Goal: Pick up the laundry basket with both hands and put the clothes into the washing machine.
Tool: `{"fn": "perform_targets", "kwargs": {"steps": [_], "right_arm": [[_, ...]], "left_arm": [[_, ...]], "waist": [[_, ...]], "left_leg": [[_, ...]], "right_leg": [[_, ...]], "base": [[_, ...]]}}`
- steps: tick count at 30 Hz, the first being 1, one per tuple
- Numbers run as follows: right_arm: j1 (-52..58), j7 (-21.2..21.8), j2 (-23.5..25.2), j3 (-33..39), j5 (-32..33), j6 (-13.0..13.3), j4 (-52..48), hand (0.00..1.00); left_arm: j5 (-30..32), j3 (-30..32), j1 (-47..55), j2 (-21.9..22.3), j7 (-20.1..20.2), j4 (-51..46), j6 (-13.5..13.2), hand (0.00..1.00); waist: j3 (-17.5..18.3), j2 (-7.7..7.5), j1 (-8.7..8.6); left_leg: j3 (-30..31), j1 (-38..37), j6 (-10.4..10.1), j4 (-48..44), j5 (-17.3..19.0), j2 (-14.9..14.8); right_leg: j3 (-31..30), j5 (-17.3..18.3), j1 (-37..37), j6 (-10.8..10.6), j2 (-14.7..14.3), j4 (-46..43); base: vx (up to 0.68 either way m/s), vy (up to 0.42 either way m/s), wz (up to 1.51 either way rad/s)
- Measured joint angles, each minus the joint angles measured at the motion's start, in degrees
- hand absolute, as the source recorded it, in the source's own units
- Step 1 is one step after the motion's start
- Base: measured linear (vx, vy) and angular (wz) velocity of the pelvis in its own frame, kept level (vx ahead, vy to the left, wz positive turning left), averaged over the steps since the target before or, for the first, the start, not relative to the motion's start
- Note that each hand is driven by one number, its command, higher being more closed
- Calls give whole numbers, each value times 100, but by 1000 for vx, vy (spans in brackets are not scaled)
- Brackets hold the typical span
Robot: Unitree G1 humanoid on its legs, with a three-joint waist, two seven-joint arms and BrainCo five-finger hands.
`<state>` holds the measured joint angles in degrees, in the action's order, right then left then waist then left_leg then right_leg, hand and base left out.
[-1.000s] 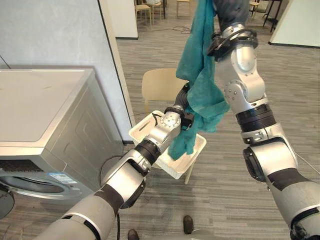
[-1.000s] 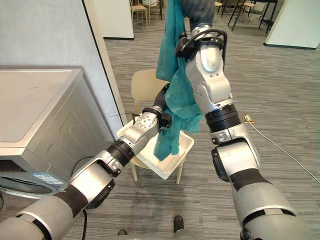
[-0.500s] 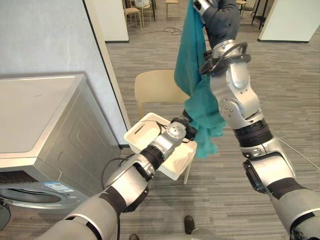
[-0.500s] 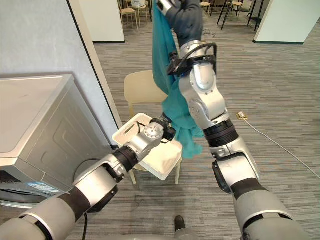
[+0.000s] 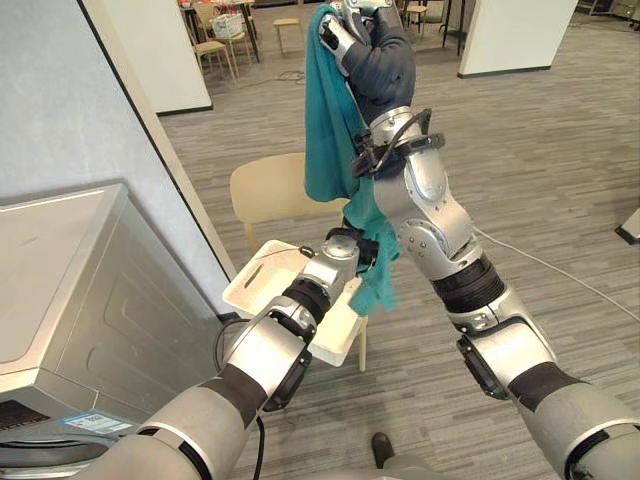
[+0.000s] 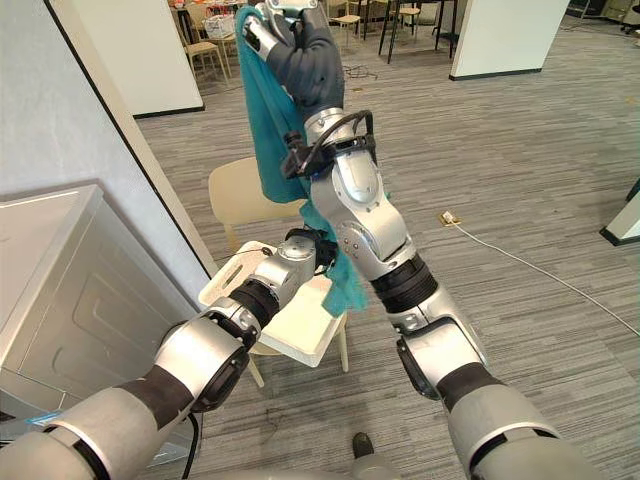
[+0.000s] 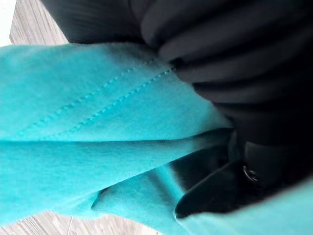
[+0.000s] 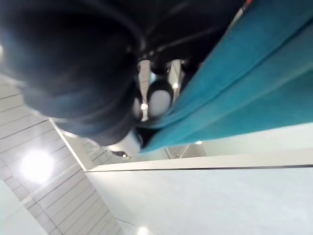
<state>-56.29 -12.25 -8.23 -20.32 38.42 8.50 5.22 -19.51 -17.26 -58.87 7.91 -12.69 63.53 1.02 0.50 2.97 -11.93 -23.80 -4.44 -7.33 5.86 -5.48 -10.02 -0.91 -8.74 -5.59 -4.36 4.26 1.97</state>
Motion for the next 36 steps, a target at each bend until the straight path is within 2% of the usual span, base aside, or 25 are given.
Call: {"fn": "perform_targets", "kwargs": {"steps": [7, 13, 14, 18, 20, 22, 23, 25, 28, 31, 34, 36], "right_arm": [[241, -2, -1, 1, 46, 2, -373, 100], [335, -25, -194, 102, 42, 2, -518, 100], [470, -28, -223, 258, 42, 3, -667, 0], [1071, -36, -556, 938, 41, 24, -1183, 0], [1524, -31, -788, 1363, 45, 65, -1531, 0], [2314, 18, -1045, 1990, 53, 194, -2005, 0], [2867, 81, -1164, 2437, 83, 247, -2223, 0], [3704, 135, -1324, 3080, 155, 274, -2282, 0], [4560, 320, -1325, 3343, 138, 269, -2270, 0], [5002, 532, -1263, 3496, -61, 247, -2153, 0], [5188, 575, -1014, 4084, -149, 283, -1799, 0], [5394, 568, -1014, 4406, -273, 317, -1523, 0]], "left_arm": [[4, 3, 79, -8, -25, -129, -14, 100], [-7, 8, 163, -25, -23, -238, -32, 100], [-9, 9, 164, -38, -12, -238, -34, 100], [-1, 14, 325, -114, -10, -418, -42, 100], [13, -14, 657, -200, -2, -901, -57, 100], [59, -90, 1268, -422, 7, -1895, -163, 100], [17, -190, 1734, -626, 18, -2604, -296, 100], [-130, -298, 2481, -1017, 159, -3635, -531, 100], [-271, -292, 3652, -1398, 442, -4956, -771, 100], [-455, -255, 4551, -1504, 783, -5730, -800, 100], [-638, 196, 5184, -1549, 908, -6086, -822, 100], [-724, 632, 5455, -1667, 911, -6328, -837, 100]], "waist": [[103, -8, 3], [147, -28, 12], [159, -42, 20], [209, -100, 26], [233, -135, 39], [242, -149, 51], [245, -144, 74], [254, -133, 188], [306, -66, 289], [314, -57, 377], [320, -52, 479], [323, -45, 482]], "left_leg": [[-5, 0, -1, 0, 12, 0], [-11, -10, -7, 0, 19, 0], [-7, -10, -9, 0, 19, -1], [16, -22, -7, 0, 34, -3], [51, -20, 8, 0, 26, 4], [172, -19, 24, -1, 15, 6], [265, -19, 26, -1, 13, 1], [413, -11, 28, -1, 14, 2], [615, 72, 31, -1, 15, 24], [774, 74, 32, -1, 18, 24], [856, 102, 24, -1, 53, 24], [921, 166, 26, -1, 53, 24]], "right_leg": [[-3, 13, -3, -17, 2, 0], [-20, 17, -1, -23, -7, 3], [-16, 19, 3, -27, -8, 3], [11, 32, 34, -43, -4, 4], [63, 37, 61, -55, -5, 4], [150, 65, 131, -71, -6, 18], [239, 99, 183, -71, -5, 16], [350, 139, 240, -87, -22, 19], [493, 155, 274, -96, 4, 45], [588, 155, 400, -95, 8, 139], [677, 174, 448, -66, 11, 197], [715, 174, 431, -66, 11, 219]], "base": [[0, 0, 0], [0, 0, 0], [0, 0, 0], [16, 1, 3], [12, 0, 12], [15, -3, 23], [29, -10, 32], [19, -14, 30], [12, -3, 27], [2, -1, 27], [-10, -2, 15], [-10, -4, 13]]}}
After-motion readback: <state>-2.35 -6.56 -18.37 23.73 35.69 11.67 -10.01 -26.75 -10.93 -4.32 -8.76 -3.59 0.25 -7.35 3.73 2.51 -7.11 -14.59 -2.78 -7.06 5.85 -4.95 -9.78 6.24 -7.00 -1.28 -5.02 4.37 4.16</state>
